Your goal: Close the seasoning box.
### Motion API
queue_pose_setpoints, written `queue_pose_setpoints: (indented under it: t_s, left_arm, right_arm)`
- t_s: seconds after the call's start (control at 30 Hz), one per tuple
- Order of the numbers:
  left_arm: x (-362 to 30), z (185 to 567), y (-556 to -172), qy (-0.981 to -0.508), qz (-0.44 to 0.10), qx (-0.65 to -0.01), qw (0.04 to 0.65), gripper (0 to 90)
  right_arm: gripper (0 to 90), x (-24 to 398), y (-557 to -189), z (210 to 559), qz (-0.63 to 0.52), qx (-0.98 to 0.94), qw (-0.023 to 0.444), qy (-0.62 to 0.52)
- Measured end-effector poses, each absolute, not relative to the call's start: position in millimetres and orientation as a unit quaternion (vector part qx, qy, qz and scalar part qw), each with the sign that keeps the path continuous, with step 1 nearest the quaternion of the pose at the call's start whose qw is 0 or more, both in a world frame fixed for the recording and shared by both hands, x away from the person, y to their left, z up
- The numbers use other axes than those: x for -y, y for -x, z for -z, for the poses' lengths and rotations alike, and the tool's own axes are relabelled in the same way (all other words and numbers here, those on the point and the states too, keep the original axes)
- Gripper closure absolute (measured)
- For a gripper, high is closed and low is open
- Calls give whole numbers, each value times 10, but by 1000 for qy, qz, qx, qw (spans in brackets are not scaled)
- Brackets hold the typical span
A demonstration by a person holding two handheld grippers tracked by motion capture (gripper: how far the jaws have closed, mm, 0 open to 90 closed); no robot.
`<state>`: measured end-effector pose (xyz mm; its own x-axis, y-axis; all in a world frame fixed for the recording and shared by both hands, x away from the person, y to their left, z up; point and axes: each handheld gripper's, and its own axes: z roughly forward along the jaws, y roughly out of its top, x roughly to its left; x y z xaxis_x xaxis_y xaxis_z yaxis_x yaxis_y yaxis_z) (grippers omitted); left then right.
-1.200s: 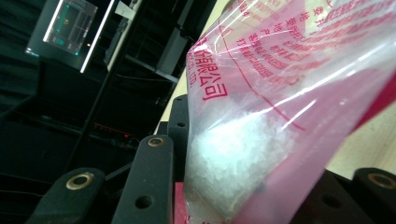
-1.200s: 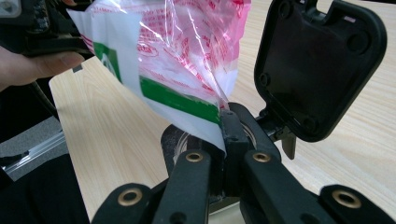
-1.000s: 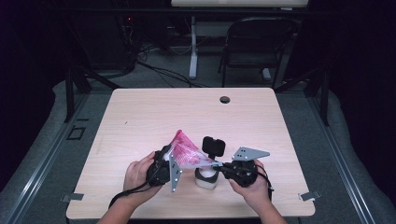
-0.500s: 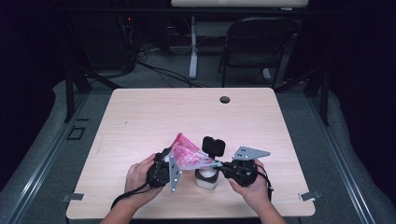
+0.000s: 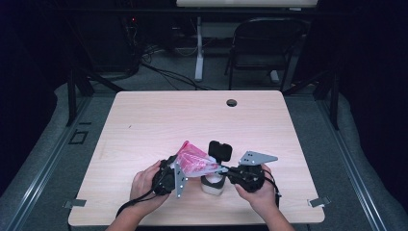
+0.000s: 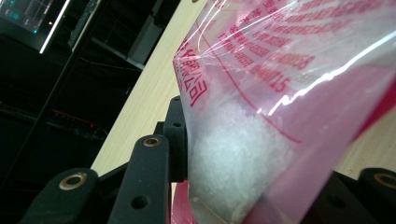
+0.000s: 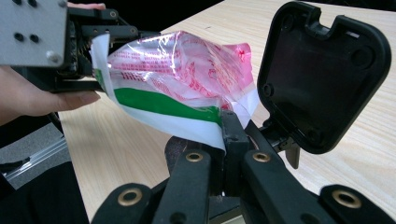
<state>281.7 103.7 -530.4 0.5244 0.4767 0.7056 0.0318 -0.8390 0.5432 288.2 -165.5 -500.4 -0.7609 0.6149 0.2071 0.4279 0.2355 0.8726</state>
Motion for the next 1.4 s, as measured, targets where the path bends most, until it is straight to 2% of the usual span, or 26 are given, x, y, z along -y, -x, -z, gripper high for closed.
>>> queue_pose_setpoints:
  t_s: [0.53,1.4]
  left_arm:
    - [-1038,5418,-2826,-852,-421,-177,256,672]
    - [-1065,5519,-2892,-864,-360,-208,284,718]
  right_arm:
    - [900,1628,-2879,5001,-524,-780,91,-331]
    - [895,1573,-2902,5022,-529,-777,86,-331]
